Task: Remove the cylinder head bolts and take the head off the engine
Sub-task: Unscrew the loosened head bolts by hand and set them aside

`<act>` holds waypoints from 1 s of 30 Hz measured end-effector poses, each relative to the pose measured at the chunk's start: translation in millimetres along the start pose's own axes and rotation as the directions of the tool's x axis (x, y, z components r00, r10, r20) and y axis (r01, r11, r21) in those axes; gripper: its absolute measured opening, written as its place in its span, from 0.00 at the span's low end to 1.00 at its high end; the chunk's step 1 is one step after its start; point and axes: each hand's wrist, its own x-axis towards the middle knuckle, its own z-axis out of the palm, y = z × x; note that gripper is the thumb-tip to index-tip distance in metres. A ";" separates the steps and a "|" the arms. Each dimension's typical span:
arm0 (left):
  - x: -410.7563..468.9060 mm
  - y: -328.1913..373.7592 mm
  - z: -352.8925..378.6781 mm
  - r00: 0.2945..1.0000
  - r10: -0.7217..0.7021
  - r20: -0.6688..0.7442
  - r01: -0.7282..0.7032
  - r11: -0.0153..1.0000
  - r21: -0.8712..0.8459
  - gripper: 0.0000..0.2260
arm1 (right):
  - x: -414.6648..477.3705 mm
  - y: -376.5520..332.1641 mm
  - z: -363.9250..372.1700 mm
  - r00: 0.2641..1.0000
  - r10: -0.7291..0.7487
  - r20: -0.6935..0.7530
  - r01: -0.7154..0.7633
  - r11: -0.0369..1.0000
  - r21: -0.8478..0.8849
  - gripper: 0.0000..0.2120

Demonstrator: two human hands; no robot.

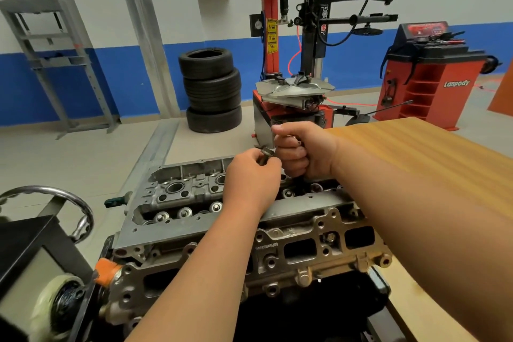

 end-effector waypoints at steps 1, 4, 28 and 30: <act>-0.2 0.4 -0.3 1.000 0.000 -0.001 0.000 1.000 0.004 0.12 | -1.2 6.2 4.9 0.992 -0.039 -0.122 0.039 0.999 0.002 0.22; -0.1 1.6 -2.0 1.000 0.009 0.021 -0.009 1.000 0.015 0.12 | -0.9 30.5 22.4 0.778 -0.339 -0.529 0.204 0.932 -0.299 0.20; -2.8 3.3 -2.0 1.000 0.005 0.017 -0.005 1.000 -0.005 0.12 | -5.6 5.9 12.1 0.960 -0.069 -0.273 0.030 0.989 -0.145 0.19; -1.7 2.1 -1.7 0.999 0.001 0.034 -0.001 1.000 -0.015 0.12 | -16.2 23.9 21.0 0.833 -0.323 -0.449 0.136 0.906 -0.401 0.16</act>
